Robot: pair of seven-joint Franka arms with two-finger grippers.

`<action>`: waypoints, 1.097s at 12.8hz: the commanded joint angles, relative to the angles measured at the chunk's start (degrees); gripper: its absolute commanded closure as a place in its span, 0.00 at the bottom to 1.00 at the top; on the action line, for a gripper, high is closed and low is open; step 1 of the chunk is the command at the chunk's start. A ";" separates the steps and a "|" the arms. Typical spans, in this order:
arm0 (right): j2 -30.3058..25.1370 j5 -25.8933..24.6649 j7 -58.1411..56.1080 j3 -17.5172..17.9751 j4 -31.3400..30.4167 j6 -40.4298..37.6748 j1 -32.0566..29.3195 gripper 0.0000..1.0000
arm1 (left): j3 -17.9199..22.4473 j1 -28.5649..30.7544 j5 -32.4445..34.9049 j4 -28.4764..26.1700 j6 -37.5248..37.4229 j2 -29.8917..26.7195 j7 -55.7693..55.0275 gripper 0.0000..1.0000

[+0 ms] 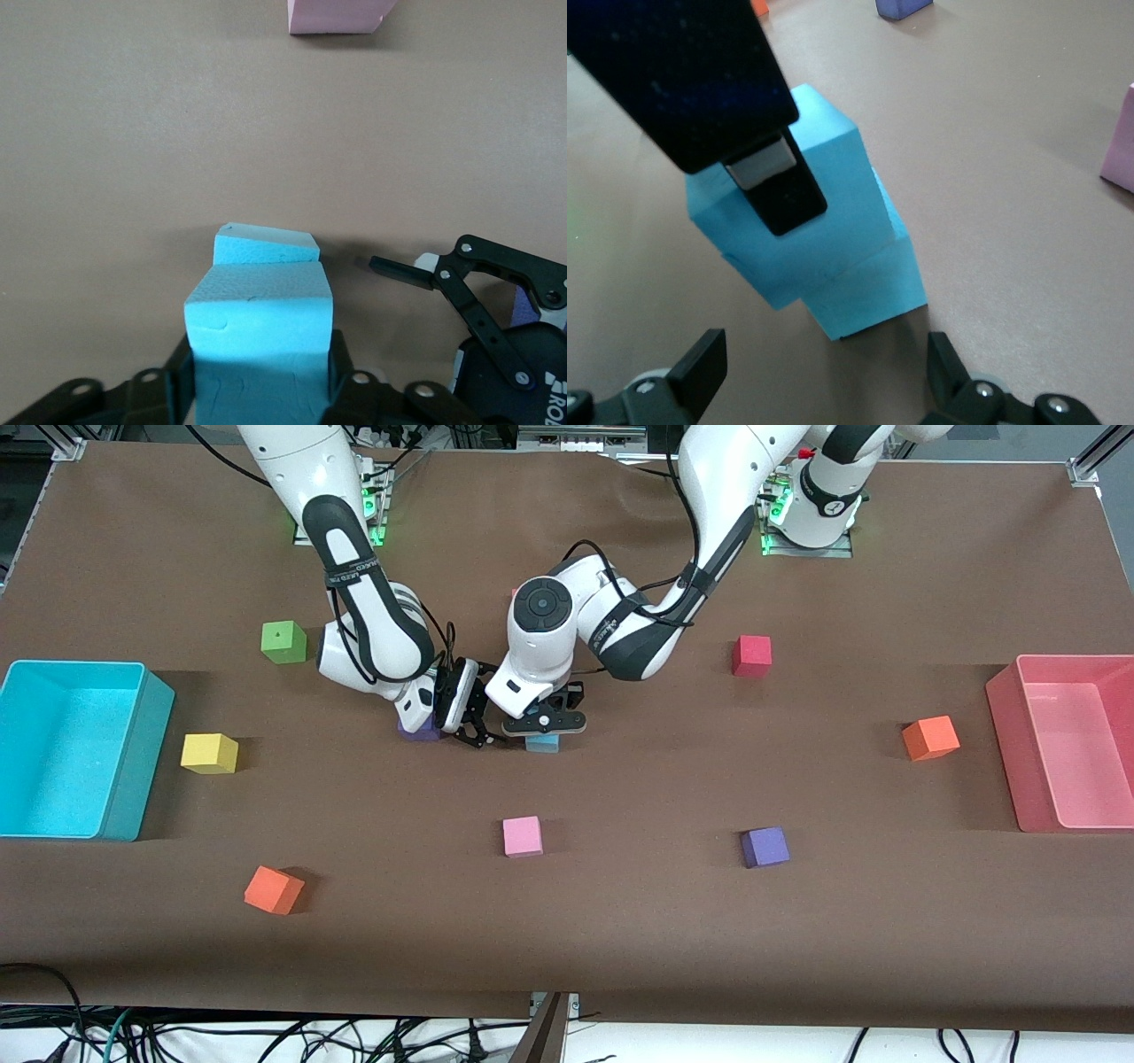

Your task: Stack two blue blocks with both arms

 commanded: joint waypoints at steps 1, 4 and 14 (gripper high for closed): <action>-0.12 1.33 -1.61 0.41 -0.15 -0.54 -0.55 0.00 | 1.05 -0.91 0.04 1.76 -0.34 0.86 0.24 0.00; -0.21 1.33 -1.61 0.41 -0.15 -0.54 -0.55 0.00 | 1.05 -0.74 0.04 1.85 -0.95 -0.19 0.24 0.00; -2.32 0.27 2.34 -0.29 -0.33 -0.36 -0.99 0.00 | -0.01 22.17 -9.10 -6.14 -28.87 -26.70 19.98 0.00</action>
